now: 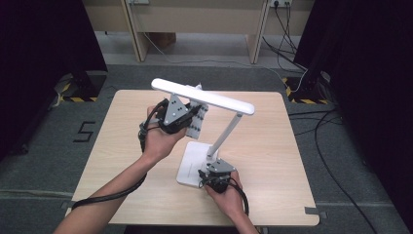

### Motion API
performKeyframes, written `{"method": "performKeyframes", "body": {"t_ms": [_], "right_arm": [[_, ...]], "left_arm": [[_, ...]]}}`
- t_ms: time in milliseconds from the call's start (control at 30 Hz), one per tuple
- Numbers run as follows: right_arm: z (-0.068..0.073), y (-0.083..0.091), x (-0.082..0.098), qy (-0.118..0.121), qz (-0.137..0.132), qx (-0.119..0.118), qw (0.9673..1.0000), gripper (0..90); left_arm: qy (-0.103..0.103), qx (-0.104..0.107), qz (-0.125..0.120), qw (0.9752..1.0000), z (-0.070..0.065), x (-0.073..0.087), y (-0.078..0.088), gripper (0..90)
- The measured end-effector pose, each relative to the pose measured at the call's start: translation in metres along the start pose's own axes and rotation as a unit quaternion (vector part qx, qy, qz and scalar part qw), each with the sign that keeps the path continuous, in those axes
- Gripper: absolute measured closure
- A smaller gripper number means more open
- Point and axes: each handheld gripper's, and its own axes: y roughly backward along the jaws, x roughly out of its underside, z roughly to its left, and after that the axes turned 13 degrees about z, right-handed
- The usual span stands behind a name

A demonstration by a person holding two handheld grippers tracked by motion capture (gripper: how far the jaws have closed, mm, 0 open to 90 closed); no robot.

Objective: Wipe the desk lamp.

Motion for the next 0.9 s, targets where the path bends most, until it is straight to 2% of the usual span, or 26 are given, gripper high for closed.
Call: {"method": "performKeyframes", "body": {"t_ms": [500,900], "right_arm": [[0.0,0.0,0.0,0.0,0.001,-0.001,1.0,57.2],[0.0,0.0,0.0,-0.001,0.0,0.0,1.0,57.1]], "left_arm": [[0.006,-0.024,0.006,0.9997,0.021,0.009,0.013,79.3],[0.009,-0.051,0.012,0.9986,0.04,0.019,0.027,79.2]]}}
